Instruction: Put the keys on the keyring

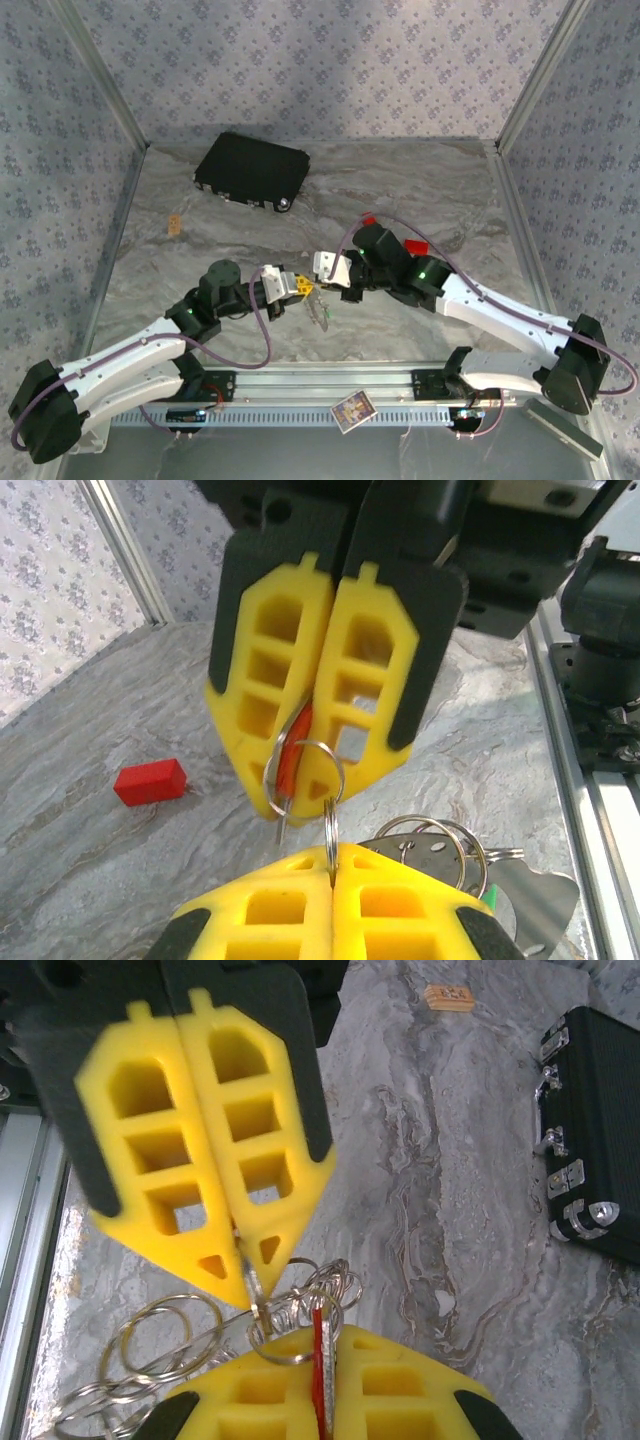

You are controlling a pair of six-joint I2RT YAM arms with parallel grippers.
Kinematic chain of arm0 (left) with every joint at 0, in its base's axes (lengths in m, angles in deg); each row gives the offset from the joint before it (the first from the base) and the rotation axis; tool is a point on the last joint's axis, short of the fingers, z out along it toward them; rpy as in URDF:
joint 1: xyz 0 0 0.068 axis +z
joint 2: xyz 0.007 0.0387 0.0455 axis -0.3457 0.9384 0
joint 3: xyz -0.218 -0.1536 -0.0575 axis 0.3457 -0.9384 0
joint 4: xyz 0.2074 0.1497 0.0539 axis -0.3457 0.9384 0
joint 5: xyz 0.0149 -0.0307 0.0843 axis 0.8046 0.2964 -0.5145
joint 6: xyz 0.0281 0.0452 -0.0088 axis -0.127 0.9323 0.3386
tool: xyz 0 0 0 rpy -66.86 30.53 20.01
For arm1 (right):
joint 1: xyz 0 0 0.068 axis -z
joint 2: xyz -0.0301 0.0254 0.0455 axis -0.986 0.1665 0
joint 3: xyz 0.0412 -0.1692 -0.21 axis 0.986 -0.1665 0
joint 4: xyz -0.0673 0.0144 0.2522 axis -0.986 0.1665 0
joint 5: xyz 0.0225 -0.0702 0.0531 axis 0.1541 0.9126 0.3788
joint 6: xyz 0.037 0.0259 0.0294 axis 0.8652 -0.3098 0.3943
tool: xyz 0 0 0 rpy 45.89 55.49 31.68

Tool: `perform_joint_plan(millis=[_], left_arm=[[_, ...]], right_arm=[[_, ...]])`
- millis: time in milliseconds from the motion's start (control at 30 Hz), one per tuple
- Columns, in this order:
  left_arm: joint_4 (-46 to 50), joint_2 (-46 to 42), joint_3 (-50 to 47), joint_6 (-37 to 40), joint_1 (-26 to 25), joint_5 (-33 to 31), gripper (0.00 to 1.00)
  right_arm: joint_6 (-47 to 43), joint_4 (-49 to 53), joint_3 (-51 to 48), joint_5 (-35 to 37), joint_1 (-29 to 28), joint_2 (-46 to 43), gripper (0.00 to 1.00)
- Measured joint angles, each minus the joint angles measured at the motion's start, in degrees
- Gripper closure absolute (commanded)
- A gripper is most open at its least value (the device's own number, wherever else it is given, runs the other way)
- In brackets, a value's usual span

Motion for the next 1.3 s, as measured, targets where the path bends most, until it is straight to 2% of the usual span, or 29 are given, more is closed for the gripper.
perform_joint_plan(millis=[67, 167, 233, 467, 600, 800, 1133, 1300], left_arm=[[0.3, 0.0, 0.0, 0.0, 0.0, -0.5, 0.98], [0.4, 0.0, 0.0, 0.2, 0.0, -0.8, 0.74], [0.6, 0.0, 0.0, 0.1, 0.0, -1.2, 0.64], [0.6, -2.8, 0.0, -1.2, 0.0, -3.8, 0.49], [0.5, -8.7, 0.0, -2.8, 0.0, -8.7, 0.47], [2.3, -19.5, 0.0, -3.9, 0.0, -23.3, 0.4], [9.9, -32.3, 0.4, -6.7, 3.0, -49.5, 0.37], [13.4, -37.8, 1.8, -9.6, 5.4, -56.5, 0.35]], right_arm=[[-0.6, 0.9, 0.2, 0.8, -0.5, -0.3, 1.0], [-1.0, 2.1, 0.3, 2.4, -1.0, -0.6, 1.0], [-1.1, 2.7, 0.4, 3.7, -1.1, -0.8, 1.0], [-1.7, 5.1, 1.4, 8.4, -1.1, -1.4, 1.0], [-1.7, 6.0, 2.6, 10.1, -1.1, -1.0, 1.0], [-1.8, 6.1, 7.2, 10.7, -2.8, 3.7, 1.0], [-2.5, 2.3, 23.8, 7.1, -9.4, 21.0, 1.0], [-1.4, -2.1, 27.4, 3.9, -10.4, 27.5, 1.0]])
